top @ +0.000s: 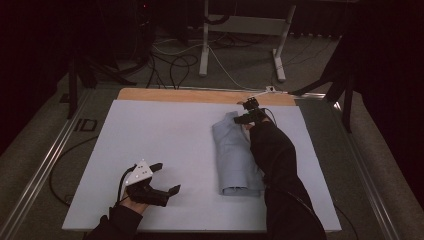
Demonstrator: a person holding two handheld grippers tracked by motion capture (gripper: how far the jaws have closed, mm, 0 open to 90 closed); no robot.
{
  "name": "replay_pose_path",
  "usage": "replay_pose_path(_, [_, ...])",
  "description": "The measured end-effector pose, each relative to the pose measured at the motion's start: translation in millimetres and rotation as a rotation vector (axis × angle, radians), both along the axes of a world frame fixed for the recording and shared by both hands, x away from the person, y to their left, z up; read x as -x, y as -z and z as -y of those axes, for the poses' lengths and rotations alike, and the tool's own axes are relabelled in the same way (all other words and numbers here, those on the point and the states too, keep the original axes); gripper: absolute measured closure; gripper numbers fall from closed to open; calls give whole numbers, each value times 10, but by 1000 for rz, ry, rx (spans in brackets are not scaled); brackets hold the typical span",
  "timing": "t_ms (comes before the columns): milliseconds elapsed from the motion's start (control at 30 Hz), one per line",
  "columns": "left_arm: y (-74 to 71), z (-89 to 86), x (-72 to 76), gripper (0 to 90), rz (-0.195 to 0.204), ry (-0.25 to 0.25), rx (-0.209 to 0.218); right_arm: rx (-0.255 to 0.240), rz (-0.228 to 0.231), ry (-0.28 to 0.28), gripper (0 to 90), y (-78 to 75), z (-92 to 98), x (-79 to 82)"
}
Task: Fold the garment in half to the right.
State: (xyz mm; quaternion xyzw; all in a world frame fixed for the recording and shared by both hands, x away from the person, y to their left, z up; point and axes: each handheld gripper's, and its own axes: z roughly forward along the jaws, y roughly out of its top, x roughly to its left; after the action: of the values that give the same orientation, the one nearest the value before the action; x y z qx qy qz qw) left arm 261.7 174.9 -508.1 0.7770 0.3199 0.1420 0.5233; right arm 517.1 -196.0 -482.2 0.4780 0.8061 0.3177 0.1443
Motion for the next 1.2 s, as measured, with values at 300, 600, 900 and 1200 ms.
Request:
replay_pose_path(300, [-74,-79,10,6,18,-1,3,-40,52,-67,336,-303,-59,218])
replay_pose_path(600, [-100,-194,68,6,27,-4,-5,-91,76,-156,483,-381,-122,654])
replay_pose_path(900, [-74,-305,104,6,18,-27,-15,-94,79,-308,732,-333,-170,1254])
replay_pose_path(1200, [-39,-336,128,6,17,-35,-12,-68,64,-422,900,-214,-171,1707])
